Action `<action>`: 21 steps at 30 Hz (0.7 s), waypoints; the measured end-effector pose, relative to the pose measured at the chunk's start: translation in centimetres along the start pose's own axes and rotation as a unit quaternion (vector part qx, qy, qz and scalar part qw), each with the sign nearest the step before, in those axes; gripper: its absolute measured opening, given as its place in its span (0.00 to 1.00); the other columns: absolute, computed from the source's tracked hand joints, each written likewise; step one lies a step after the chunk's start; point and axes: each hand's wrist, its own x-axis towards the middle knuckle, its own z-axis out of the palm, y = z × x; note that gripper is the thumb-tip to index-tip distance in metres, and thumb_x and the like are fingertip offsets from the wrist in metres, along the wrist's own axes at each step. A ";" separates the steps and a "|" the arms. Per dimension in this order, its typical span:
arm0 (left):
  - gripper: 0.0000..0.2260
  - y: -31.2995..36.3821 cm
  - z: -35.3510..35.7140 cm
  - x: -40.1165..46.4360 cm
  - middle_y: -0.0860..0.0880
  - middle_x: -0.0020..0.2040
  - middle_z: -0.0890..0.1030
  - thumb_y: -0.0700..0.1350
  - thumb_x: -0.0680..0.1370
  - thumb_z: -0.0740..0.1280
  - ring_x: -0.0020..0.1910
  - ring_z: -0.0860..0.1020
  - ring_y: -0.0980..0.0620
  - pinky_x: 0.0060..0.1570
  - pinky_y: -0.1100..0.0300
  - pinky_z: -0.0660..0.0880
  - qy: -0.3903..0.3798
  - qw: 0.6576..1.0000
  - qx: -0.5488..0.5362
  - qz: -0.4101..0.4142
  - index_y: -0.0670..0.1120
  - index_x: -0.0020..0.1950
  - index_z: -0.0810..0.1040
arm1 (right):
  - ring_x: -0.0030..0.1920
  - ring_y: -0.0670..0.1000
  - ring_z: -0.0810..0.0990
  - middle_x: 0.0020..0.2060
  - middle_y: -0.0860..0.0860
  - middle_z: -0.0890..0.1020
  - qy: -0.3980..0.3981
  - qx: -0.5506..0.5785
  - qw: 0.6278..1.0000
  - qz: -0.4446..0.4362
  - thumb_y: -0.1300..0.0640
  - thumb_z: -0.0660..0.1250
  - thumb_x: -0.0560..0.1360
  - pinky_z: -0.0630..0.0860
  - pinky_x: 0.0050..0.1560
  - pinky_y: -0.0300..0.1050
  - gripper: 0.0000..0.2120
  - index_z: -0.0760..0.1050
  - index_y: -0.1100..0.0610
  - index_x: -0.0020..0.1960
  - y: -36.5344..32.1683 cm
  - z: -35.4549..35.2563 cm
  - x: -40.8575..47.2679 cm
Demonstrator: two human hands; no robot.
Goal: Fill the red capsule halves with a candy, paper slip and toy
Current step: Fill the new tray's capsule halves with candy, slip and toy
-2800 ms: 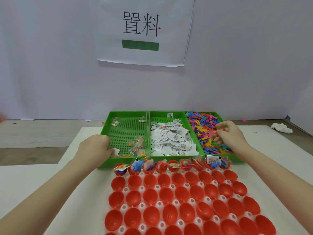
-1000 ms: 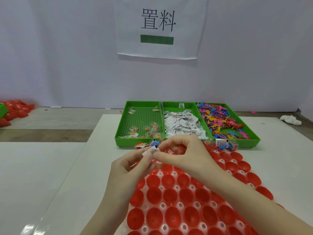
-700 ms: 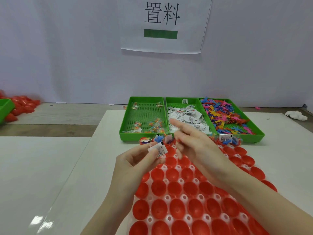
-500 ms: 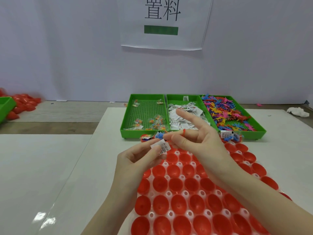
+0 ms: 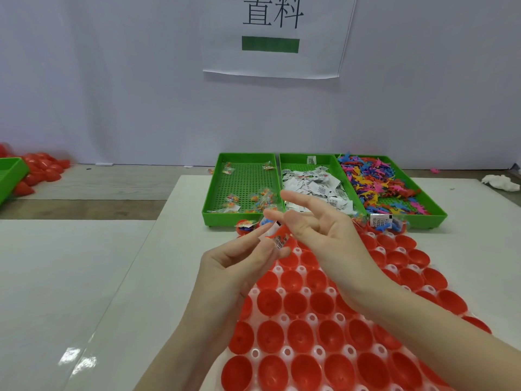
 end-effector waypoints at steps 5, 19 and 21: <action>0.12 -0.3 -0.4 0.2 0.46 0.46 0.85 0.45 0.66 0.69 0.45 0.83 0.52 0.41 0.69 0.76 0.020 0.998 0.044 0.036 0.48 0.48 0.85 | 0.42 0.39 0.82 0.43 0.44 0.84 0.039 -0.088 0.995 -0.020 0.45 0.66 0.67 0.76 0.48 0.32 0.18 0.74 0.46 0.56 0.3 1.0 0.6; 0.07 -1.3 -3.6 2.1 0.54 0.42 0.84 0.42 0.72 0.70 0.42 0.78 0.64 0.36 0.76 0.71 0.191 0.950 0.216 0.123 0.55 0.42 0.82 | 0.32 0.46 0.81 0.36 0.57 0.84 -0.114 -0.287 0.951 -0.034 0.65 0.73 0.68 0.79 0.40 0.34 0.11 0.82 0.63 0.50 -0.1 2.6 6.2; 0.06 -1.4 -3.8 2.2 0.56 0.37 0.84 0.42 0.70 0.71 0.38 0.80 0.65 0.34 0.75 0.72 0.156 0.964 0.193 0.096 0.53 0.43 0.82 | 0.30 0.40 0.77 0.36 0.53 0.84 -0.107 -0.324 0.939 -0.039 0.64 0.74 0.67 0.76 0.40 0.28 0.11 0.82 0.62 0.49 0.4 2.6 6.4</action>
